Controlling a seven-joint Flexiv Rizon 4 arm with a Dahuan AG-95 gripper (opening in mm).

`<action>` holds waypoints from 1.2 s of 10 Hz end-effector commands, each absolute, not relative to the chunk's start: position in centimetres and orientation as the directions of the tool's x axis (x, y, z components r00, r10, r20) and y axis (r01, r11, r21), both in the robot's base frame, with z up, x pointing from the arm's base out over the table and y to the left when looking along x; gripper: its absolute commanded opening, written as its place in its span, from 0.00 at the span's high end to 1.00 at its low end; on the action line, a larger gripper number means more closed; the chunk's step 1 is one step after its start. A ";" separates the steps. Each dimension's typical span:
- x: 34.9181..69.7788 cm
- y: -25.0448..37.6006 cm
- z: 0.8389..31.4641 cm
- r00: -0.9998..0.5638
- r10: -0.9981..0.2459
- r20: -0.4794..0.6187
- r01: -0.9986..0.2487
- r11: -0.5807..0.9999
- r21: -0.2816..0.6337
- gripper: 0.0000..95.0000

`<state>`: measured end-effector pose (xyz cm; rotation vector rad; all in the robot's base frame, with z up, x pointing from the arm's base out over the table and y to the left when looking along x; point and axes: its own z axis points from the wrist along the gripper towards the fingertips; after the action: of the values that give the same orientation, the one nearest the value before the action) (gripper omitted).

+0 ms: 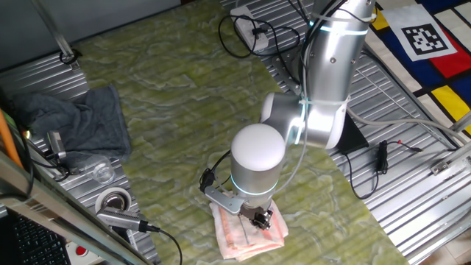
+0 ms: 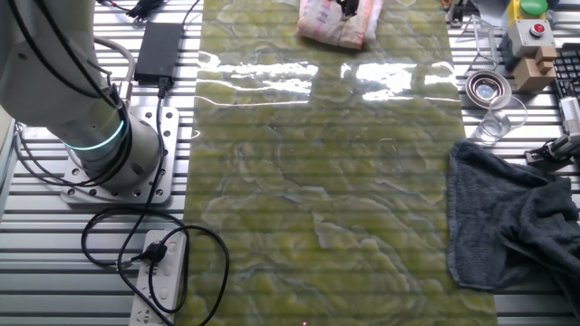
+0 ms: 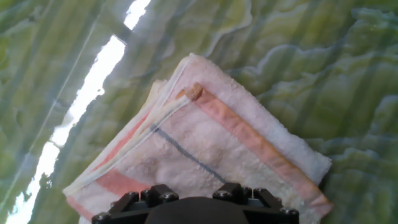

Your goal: Clean the table with a cloth

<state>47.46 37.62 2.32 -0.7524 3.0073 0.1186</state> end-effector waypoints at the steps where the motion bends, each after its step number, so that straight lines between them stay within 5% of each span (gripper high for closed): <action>1: 47.5 37.5 2.2 -0.885 -0.462 -0.061 -0.466 0.883 0.059 0.60; 2: 47.5 37.5 2.2 -0.884 -0.464 -0.060 -0.467 0.882 0.058 0.60; 3: 47.5 37.5 2.1 -0.884 -0.464 -0.062 -0.467 0.882 0.057 0.80; 5: 47.5 37.5 2.0 -0.884 -0.463 -0.064 -0.466 0.883 0.055 0.80; 6: 47.5 37.5 2.0 -0.885 -0.461 -0.065 -0.464 0.884 0.054 1.00; 12: 47.2 36.7 2.4 -0.872 -0.485 -0.063 -0.488 0.871 0.048 1.00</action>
<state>47.22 36.63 2.43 -0.7856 2.9901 0.0958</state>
